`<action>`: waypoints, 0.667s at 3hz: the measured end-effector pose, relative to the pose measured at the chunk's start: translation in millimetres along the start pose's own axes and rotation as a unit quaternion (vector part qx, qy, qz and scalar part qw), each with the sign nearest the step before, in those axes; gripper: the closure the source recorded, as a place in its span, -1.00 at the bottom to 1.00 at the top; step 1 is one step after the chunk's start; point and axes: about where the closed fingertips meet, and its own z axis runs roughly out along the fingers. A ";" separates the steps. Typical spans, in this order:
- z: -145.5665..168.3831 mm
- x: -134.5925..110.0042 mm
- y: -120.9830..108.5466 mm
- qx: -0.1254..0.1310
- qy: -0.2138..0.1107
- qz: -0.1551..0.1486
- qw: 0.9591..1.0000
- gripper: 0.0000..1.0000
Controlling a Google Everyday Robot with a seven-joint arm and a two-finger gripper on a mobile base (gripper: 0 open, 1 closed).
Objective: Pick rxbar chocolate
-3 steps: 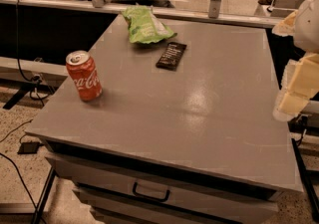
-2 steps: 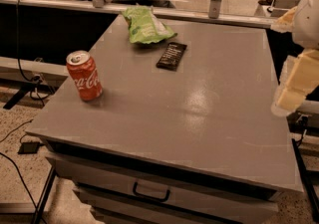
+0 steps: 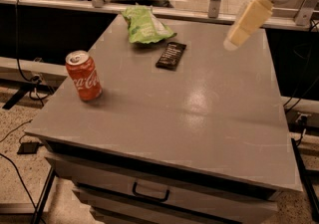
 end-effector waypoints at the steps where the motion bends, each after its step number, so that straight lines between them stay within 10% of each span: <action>1: 31.0 -14.5 -35.4 0.001 -0.059 0.040 0.997 -1.00; 2: 87.2 -6.7 -56.2 -0.007 -0.102 0.099 0.990 -1.00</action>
Offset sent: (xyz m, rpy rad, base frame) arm 0.1211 0.0226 -0.0741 0.3665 0.0444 -0.1450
